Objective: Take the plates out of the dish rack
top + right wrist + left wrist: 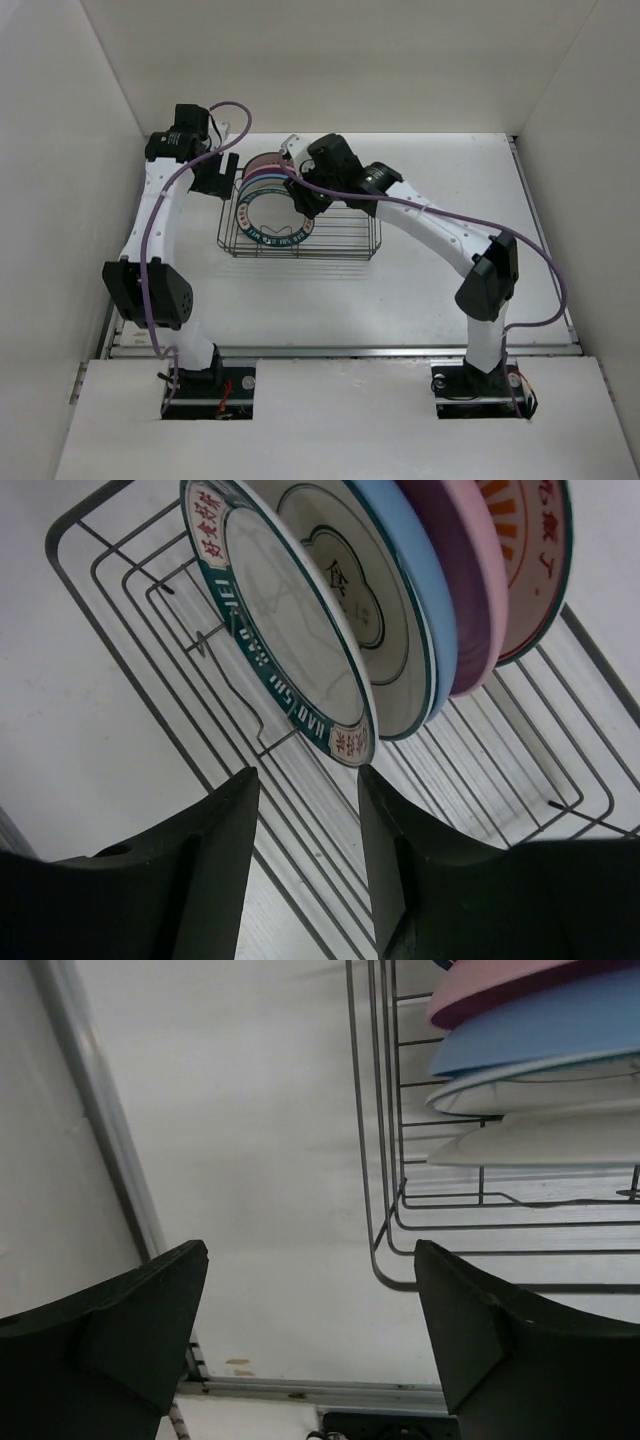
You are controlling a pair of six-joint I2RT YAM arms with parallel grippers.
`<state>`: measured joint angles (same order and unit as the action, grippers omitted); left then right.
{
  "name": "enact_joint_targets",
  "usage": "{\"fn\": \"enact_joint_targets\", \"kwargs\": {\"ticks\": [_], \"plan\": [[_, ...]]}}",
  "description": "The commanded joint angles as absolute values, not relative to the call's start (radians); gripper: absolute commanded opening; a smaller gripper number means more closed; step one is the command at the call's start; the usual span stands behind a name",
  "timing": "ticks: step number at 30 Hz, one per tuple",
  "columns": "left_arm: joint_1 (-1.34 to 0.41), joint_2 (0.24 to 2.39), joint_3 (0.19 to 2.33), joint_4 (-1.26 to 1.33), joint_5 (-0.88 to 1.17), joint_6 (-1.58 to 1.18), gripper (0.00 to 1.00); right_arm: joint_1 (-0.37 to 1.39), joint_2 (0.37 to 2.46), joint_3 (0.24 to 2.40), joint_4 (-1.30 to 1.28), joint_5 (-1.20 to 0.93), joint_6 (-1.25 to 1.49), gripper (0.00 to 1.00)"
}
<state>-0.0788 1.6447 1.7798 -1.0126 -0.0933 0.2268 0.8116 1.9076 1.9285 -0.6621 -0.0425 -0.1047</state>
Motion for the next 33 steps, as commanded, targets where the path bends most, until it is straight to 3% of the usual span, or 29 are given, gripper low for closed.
{"fn": "enact_joint_targets", "kwargs": {"ticks": [1,2,6,14,17,18,19,22,33], "plan": [[-0.040,1.751,1.839,-1.045,0.032,0.193,0.80,0.801,1.906,1.974,-0.617,-0.091,-0.132,0.50],[-0.040,1.769,1.839,-1.045,0.032,0.193,0.69,0.801,1.920,1.974,-0.606,-0.091,-0.132,0.50],[-0.040,1.850,1.839,-1.054,0.023,0.163,0.49,0.801,1.991,2.014,-0.606,-0.091,-0.132,0.47],[-0.040,1.899,1.773,-1.015,0.023,0.130,0.49,0.801,2.089,2.049,-0.584,-0.054,-0.114,0.46],[-0.040,1.923,1.764,-1.006,0.050,0.121,0.43,0.801,2.112,2.059,-0.575,-0.054,-0.095,0.34],[-0.040,1.924,1.764,-1.006,0.066,0.121,0.37,0.801,2.112,2.059,-0.575,-0.054,-0.095,0.25],[-0.040,1.949,1.764,-1.006,0.066,0.112,0.20,0.801,2.112,2.059,-0.575,-0.054,-0.095,0.21],[-0.031,1.994,1.764,-1.026,0.084,0.092,0.00,0.801,2.088,2.059,-0.565,-0.039,-0.086,0.03],[0.028,1.994,1.735,-1.026,0.176,0.017,0.00,0.810,1.831,1.948,-0.385,0.158,-0.114,0.00]]}}
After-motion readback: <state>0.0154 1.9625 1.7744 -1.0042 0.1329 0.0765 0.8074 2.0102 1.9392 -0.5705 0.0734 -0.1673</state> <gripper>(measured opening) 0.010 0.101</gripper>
